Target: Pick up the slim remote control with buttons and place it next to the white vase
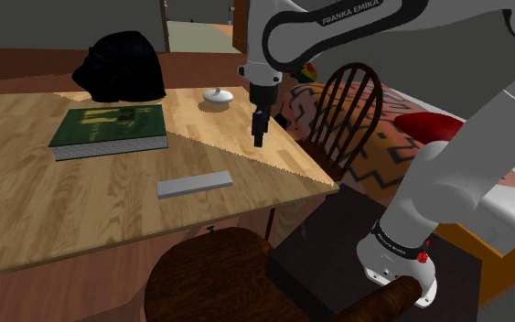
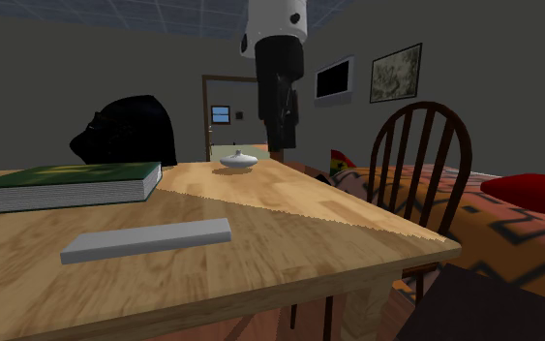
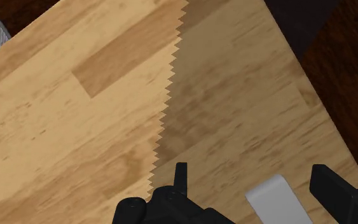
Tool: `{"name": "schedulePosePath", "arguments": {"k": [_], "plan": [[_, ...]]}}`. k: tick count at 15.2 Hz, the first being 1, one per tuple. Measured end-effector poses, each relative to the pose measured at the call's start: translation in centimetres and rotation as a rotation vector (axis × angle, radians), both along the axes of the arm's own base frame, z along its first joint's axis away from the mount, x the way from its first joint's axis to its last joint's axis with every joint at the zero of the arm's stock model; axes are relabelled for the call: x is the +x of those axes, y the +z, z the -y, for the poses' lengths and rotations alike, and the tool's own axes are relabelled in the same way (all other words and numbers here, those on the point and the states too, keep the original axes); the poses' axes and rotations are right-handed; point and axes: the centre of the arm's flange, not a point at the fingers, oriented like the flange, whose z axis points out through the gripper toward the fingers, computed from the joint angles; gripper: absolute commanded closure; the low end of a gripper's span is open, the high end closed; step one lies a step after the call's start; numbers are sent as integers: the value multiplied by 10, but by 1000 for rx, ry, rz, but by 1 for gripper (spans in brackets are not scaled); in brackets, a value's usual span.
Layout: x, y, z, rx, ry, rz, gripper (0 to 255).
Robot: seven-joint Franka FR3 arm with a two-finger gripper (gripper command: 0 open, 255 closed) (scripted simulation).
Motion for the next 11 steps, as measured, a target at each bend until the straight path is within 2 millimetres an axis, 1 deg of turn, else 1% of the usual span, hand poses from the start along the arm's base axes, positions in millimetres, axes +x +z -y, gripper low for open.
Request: {"name": "schedulePosePath", "arguments": {"k": [5,11], "plan": [[26,-23,-54,2,127,28,0],[46,-57,-122,5,279,60,0]]}}
